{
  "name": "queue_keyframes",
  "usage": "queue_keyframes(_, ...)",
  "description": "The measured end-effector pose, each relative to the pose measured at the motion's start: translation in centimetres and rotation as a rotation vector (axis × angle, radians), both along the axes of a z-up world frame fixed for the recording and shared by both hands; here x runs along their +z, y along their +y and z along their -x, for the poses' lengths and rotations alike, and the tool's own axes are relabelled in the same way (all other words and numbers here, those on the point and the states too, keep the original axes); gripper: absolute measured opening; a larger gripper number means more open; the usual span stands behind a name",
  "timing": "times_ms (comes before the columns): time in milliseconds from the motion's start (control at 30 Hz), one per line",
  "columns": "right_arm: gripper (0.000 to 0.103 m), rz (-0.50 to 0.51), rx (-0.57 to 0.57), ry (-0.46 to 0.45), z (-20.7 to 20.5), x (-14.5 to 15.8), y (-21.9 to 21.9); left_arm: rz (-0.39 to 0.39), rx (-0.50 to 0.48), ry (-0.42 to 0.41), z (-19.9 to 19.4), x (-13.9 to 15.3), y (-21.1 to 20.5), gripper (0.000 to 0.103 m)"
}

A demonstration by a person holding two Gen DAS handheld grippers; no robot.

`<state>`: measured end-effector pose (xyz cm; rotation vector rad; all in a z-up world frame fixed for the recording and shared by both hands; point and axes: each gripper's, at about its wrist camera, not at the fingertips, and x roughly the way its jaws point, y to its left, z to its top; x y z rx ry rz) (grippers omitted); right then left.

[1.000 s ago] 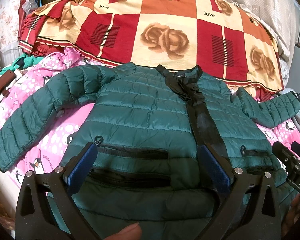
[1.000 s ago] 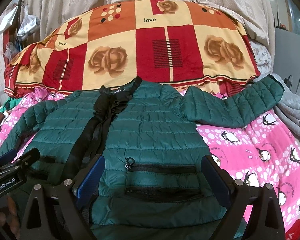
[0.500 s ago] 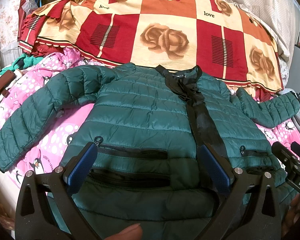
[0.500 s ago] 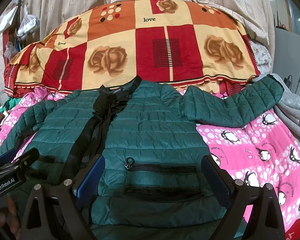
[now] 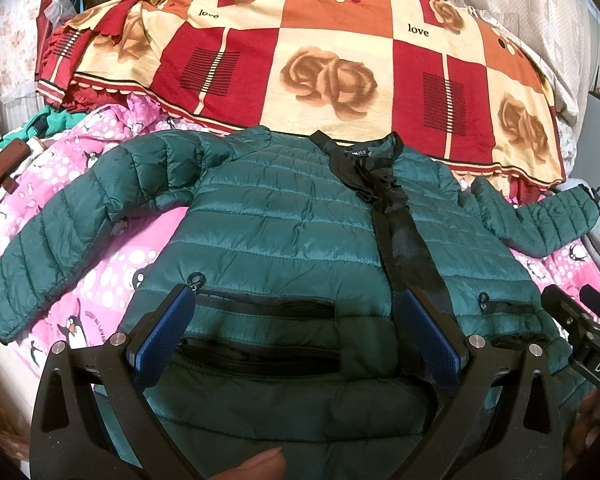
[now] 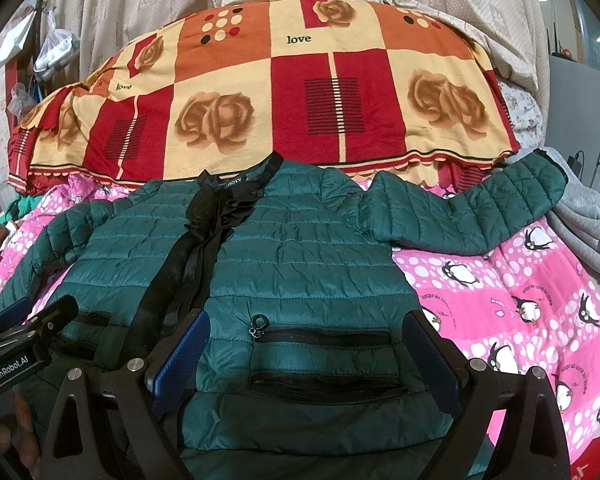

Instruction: Fold large clothes

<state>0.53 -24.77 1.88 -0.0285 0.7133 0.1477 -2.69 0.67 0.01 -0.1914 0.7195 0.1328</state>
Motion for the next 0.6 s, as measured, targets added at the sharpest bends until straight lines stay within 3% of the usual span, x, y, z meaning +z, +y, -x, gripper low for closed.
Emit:
queue_keyframes(100,0.096,0.000,0.003,-0.001,0.0,0.0,0.0,0.076,0.015,-0.039,0.4,0.9,1.3,0.103)
queue_keyframes(333,0.096,-0.005,0.014,-0.006,0.1,0.0,-0.1,0.115,0.149,-0.197,1.9,3.3,9.1,0.103)
queue_keyframes(400,0.096,-0.010,0.017,-0.007,0.1,0.0,-0.1,0.152,0.141,-0.214,2.5,2.5,11.7,0.103)
queue_keyframes(467,0.096,-0.015,0.019,-0.009,0.1,0.0,-0.2,0.214,0.152,-0.158,3.5,0.7,14.7,0.103)
queue_keyframes(600,0.096,-0.020,0.024,-0.006,0.1,0.0,-0.2,0.406,0.227,-0.151,7.6,-4.9,20.2,0.103)
